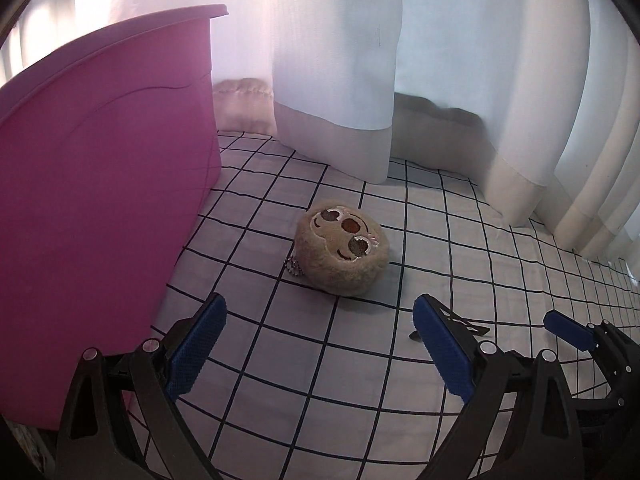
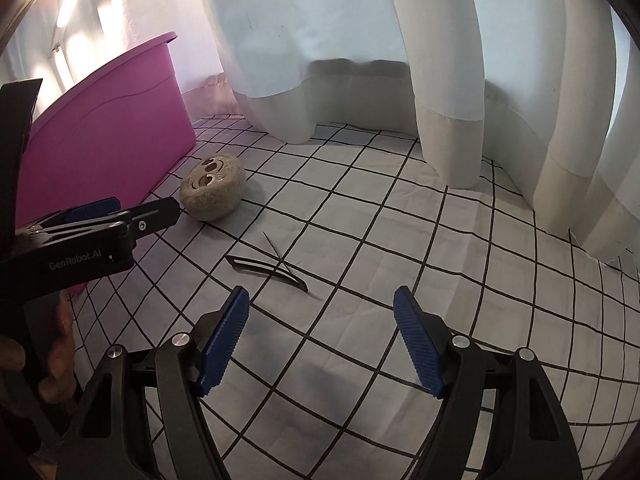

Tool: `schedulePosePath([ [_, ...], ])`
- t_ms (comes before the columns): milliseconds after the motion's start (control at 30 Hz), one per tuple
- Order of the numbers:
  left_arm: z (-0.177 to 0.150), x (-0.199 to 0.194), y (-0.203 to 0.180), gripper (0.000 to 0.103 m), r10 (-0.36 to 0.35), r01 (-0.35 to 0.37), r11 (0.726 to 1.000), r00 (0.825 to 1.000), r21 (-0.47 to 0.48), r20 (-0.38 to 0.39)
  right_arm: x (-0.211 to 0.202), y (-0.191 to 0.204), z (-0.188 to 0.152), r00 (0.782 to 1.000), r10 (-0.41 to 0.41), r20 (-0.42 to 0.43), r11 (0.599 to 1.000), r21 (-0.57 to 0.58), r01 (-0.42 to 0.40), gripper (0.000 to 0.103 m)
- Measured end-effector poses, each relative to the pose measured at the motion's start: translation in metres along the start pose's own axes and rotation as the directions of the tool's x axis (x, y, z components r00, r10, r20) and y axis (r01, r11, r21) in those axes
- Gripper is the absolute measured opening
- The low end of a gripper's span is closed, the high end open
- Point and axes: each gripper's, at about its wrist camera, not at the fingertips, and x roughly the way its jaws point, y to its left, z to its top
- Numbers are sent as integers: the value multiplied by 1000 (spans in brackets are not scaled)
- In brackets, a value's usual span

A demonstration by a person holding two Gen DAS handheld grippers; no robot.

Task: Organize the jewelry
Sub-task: 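Move both open tools back over the table toward the plush keychain and pins, then close the left tool on the plush sloth keychain while the right tool grips the black pins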

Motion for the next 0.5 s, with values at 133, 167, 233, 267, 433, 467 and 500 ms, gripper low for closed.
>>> schedulePosePath([
  [133,3,15,0,93,0,0,1000,1000,11,-13,14,3,6,1000,-4,-10,999,-39,4,71],
  [167,4,18,0,93,-3,3,1000,1000,12,-18,17,5,7,1000,-7,-13,999,-46,7,71],
  [233,5,23,0,93,-5,5,1000,1000,17,-23,23,7,10,1000,-11,-17,998,-60,10,71],
  [267,5,25,0,93,-2,3,1000,1000,21,-23,25,8,11,1000,-12,-18,998,-65,11,71],
  [433,8,39,1,93,-3,4,1000,999,21,-37,38,13,14,999,-18,-43,995,-103,13,71],
  [467,8,40,1,93,-2,3,1000,999,22,-39,40,14,14,999,-20,-47,994,-111,15,71],
  [500,9,42,2,93,-2,3,1000,999,24,-41,42,15,14,999,-23,-49,993,-119,17,71],
])
